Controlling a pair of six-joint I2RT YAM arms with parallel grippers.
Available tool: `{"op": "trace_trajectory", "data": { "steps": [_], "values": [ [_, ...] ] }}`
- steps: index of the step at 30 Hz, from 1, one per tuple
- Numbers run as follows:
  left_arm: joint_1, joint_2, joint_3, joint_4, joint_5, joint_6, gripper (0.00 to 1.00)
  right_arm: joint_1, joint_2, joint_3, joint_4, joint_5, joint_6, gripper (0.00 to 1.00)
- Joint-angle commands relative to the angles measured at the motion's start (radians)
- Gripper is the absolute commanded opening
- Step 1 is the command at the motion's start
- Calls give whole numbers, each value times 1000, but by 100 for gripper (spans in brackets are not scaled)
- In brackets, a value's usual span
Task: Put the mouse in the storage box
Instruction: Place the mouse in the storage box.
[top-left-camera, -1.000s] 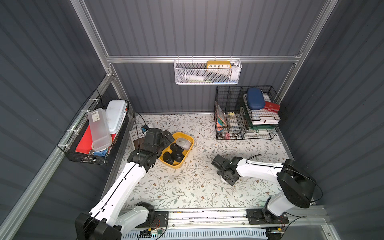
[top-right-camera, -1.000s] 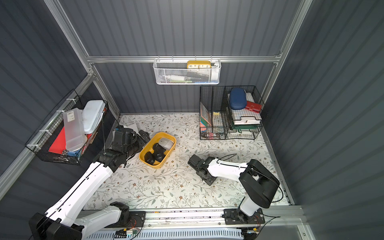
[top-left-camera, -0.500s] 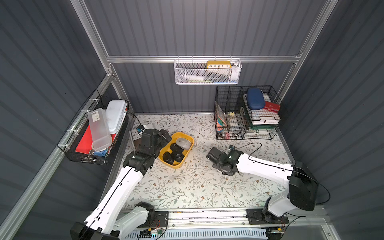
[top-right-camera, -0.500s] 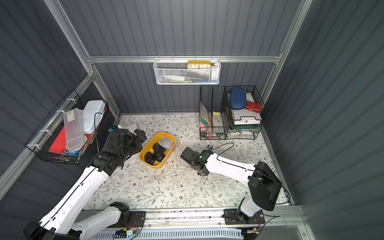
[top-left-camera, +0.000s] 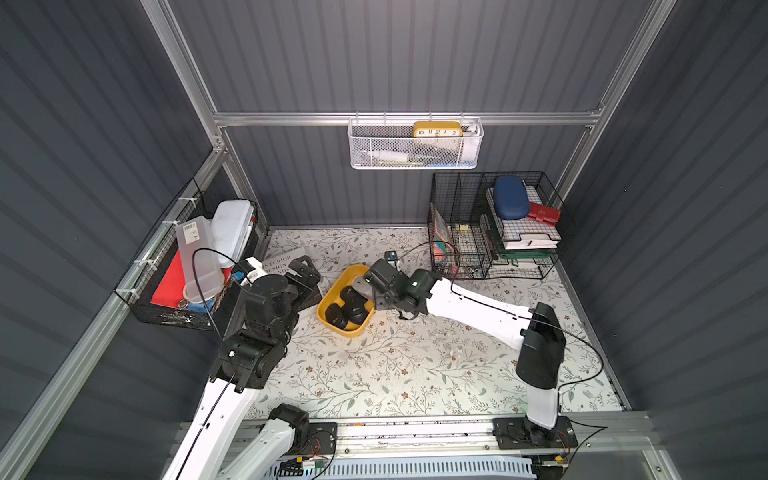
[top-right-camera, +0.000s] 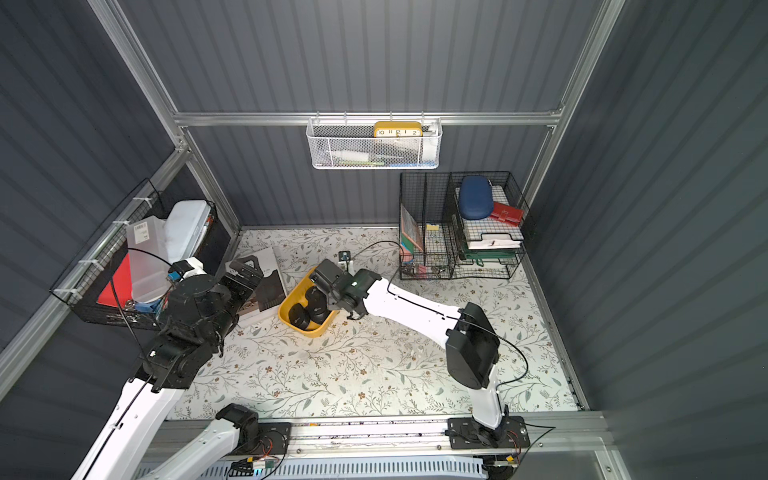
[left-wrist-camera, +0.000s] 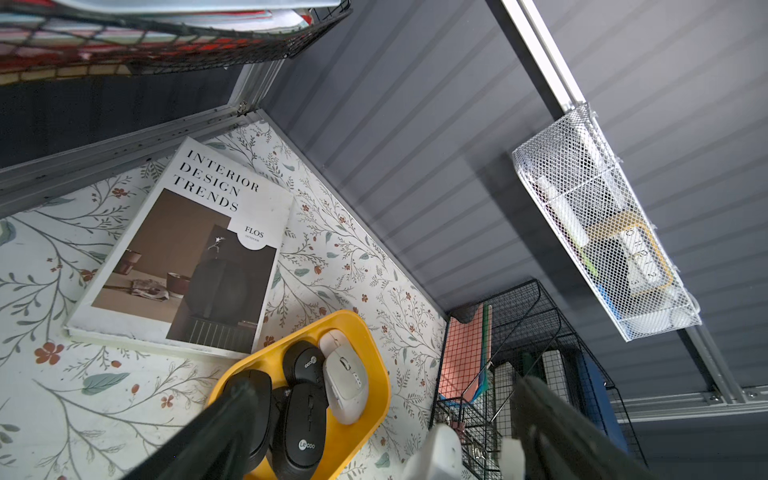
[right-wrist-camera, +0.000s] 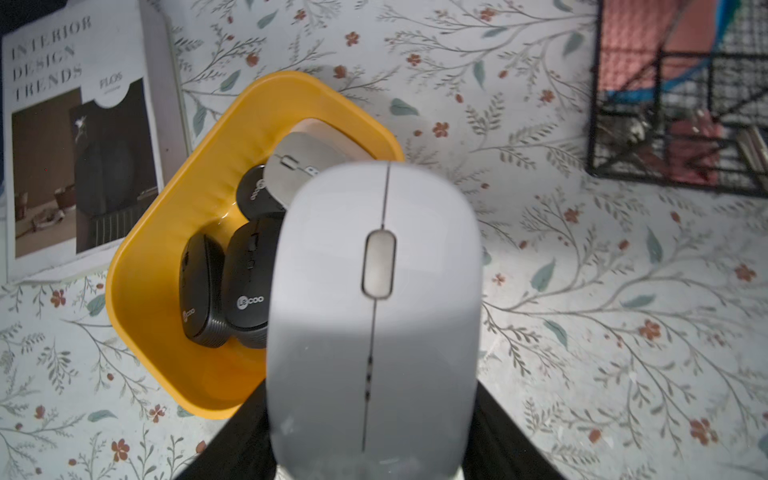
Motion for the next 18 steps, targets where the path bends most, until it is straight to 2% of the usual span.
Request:
{"op": "trace_trajectory", "data": {
  "steps": [1,12,18],
  "values": [
    [5,-12,-24,-29,0,-30,99,15,55,62,42,-11,-155,47],
    [4,-32,-45,-42,-6,-38,99,18,273,273,6,-29,-305,48],
    [5,-27,-42,-40,-5,-36,99,15,338,335,-20,-15,-317,49]
  ]
}}
